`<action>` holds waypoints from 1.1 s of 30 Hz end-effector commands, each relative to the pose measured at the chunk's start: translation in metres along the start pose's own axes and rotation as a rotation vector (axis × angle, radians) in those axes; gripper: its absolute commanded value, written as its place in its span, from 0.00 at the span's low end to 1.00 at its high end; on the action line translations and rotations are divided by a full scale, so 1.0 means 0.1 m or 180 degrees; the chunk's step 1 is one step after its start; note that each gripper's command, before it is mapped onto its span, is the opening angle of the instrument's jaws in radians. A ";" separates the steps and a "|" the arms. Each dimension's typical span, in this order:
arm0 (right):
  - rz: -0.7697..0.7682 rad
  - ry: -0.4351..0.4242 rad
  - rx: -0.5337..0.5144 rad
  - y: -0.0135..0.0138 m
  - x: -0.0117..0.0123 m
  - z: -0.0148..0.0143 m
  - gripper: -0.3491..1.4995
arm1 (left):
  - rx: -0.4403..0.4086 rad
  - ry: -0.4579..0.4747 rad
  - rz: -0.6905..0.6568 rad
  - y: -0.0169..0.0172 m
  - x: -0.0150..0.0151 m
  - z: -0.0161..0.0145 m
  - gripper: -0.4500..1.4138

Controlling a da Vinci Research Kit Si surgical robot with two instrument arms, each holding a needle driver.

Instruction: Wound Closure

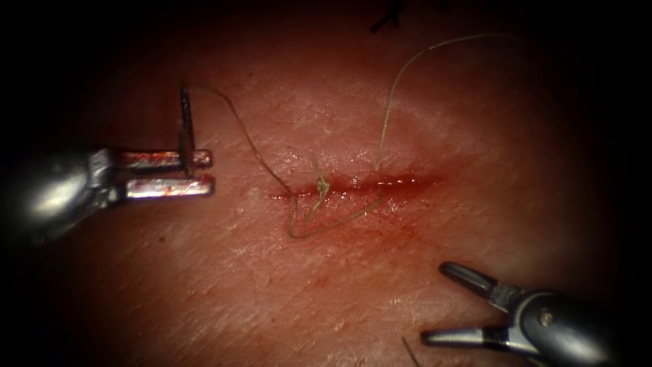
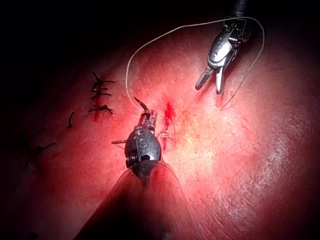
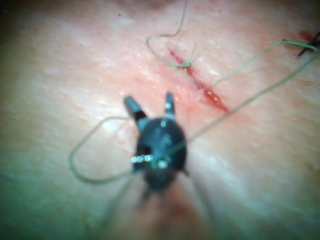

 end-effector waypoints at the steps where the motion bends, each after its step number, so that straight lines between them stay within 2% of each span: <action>1: -0.0020 0.0005 -0.0012 0.006 -0.007 0.010 0.89 | 0.0058 0.0000 -0.0007 -0.010 -0.003 -0.005 0.00; 4: -0.0048 -0.0011 -0.0071 0.018 -0.010 0.016 0.89 | 0.0170 0.0017 -0.0043 -0.019 -0.003 -0.028 0.00; 8: -0.0199 -0.0052 -0.0232 0.040 -0.015 0.032 0.86 | 0.0228 -0.0003 -0.0060 -0.016 -0.007 -0.039 0.00; 11: -0.0305 -0.0107 -0.0343 0.061 -0.024 0.055 0.84 | 0.0189 0.0027 -0.0054 -0.006 -0.007 -0.032 0.00; 15: -0.0367 -0.0175 -0.0391 0.072 -0.034 0.076 0.82 | 0.0151 0.0057 -0.0049 0.000 -0.006 -0.023 0.00; 18: -0.0404 -0.0198 -0.0356 0.075 -0.048 0.099 0.76 | 0.0114 0.0086 -0.0043 0.005 -0.004 -0.015 0.00; 23: -0.0476 -0.0222 -0.0254 0.076 -0.066 0.128 0.48 | 0.0090 0.0105 -0.0036 0.010 -0.003 -0.009 0.00; 25: -0.0476 -0.0224 -0.0265 0.080 -0.067 0.132 0.44 | 0.0090 0.0106 -0.0034 0.012 -0.003 -0.009 0.00; 28: -0.0536 -0.0224 -0.0259 0.088 -0.062 0.133 0.00 | 0.0082 0.0111 -0.0028 0.015 -0.003 -0.009 0.00; 33: -0.0521 -0.0232 -0.0248 0.081 -0.055 0.118 0.00 | 0.0077 0.0115 -0.0022 0.017 -0.004 -0.008 0.00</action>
